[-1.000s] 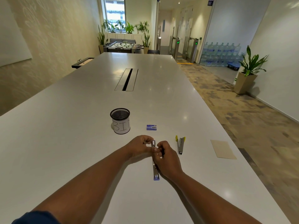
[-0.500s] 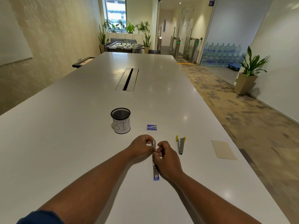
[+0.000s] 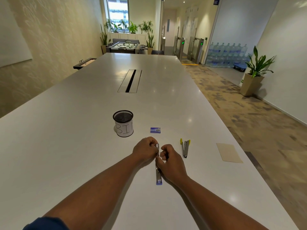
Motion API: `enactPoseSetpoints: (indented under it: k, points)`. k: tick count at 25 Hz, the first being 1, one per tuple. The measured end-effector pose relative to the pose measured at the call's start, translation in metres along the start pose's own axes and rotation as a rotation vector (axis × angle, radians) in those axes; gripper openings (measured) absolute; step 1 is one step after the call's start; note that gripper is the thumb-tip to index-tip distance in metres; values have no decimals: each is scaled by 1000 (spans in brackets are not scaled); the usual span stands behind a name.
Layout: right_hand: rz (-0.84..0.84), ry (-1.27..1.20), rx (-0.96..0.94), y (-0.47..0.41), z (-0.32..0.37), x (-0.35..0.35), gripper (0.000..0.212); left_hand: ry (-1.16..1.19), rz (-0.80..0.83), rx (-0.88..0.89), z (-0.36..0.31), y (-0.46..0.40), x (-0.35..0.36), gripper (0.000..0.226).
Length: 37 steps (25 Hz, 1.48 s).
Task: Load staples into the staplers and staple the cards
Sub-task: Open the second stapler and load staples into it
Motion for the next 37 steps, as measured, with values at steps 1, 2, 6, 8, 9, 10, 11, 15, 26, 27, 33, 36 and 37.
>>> enactPoseSetpoints:
  k: [1,2,6,8,9,10,11,15,26,27,33,36,37]
  points:
    - [-2,-2,2,0,0,-1,27,1,9,-7,0,0,0,20]
    - [-4,-6,9,0,-1,-1,27,10,17,-18,0,-1,0,21]
    - [2,-1,28,-1,-4,0,32,106,42,-64,4,-3,2,23]
    - [25,29,16,-2,-3,3,37,139,34,-78,6,-3,2,22]
    - [45,53,3,-2,-2,5,42,145,23,-83,7,-3,2,21]
    - [65,81,-12,-2,0,8,47,154,11,-88,8,-3,3,20]
    - [81,107,-29,-2,1,10,50,165,-4,-92,9,-2,4,18]
    - [85,129,-54,-1,3,11,47,156,-29,-61,10,-1,6,14]
    - [34,-7,22,3,-1,0,41,147,23,-44,8,4,5,65]
    - [35,-15,21,4,0,0,40,154,31,-38,7,5,5,67]
    - [16,-44,-18,5,6,-3,31,41,44,6,7,8,8,71]
    - [6,-33,-25,4,7,-2,30,202,118,3,10,6,13,79]
    - [5,-27,-24,4,6,-2,30,358,156,-11,11,8,17,82]
Point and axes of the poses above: each hand's wrist, its own y-axis away from the middle knuckle, its own x-axis out of the palm, z = x × y, the point moved 9 cm from there along -y, towards the middle knuckle, and after that the axes turned 8 degrees about -y, right-handed, at the moved point
